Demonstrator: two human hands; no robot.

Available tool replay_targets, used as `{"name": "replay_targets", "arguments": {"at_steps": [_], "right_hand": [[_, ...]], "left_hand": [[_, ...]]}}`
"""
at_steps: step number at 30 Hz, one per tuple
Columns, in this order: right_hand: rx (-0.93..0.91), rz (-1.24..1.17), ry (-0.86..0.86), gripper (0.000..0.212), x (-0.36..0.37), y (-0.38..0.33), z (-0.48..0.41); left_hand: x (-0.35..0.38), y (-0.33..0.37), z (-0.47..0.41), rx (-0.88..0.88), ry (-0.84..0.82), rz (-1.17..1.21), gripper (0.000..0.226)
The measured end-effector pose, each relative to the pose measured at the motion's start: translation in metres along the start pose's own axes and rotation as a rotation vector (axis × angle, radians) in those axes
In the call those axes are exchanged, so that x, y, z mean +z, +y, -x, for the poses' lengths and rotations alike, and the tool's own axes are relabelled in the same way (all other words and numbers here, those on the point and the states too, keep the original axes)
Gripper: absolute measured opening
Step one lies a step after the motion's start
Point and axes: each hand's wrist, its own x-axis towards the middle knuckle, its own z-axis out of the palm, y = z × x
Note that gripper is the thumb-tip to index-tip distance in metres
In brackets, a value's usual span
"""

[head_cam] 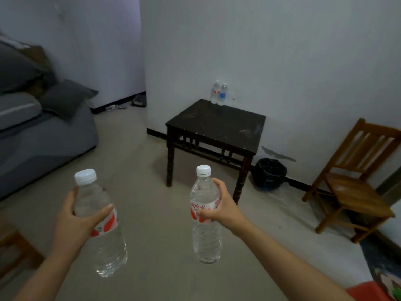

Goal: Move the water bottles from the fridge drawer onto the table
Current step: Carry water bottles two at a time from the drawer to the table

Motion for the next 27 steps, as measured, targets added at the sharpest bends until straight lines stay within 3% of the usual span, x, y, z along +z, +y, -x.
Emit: {"name": "replay_targets", "arguments": {"at_steps": [10,18,27], "right_hand": [[-0.059,0.004,-0.067,0.078,0.136,-0.055,-0.078],[-0.08,0.015,-0.091,0.078,0.181,-0.065,-0.144],[-0.132,0.016,-0.077,0.079,0.215,-0.082,-0.273]], "left_hand": [[-0.127,-0.023,-0.079,-0.005,0.094,0.039,0.057],[-0.155,-0.027,-0.144,0.038,0.116,0.058,0.052],[-0.153,-0.019,-0.282,0.12,0.062,0.001,0.051]]}}
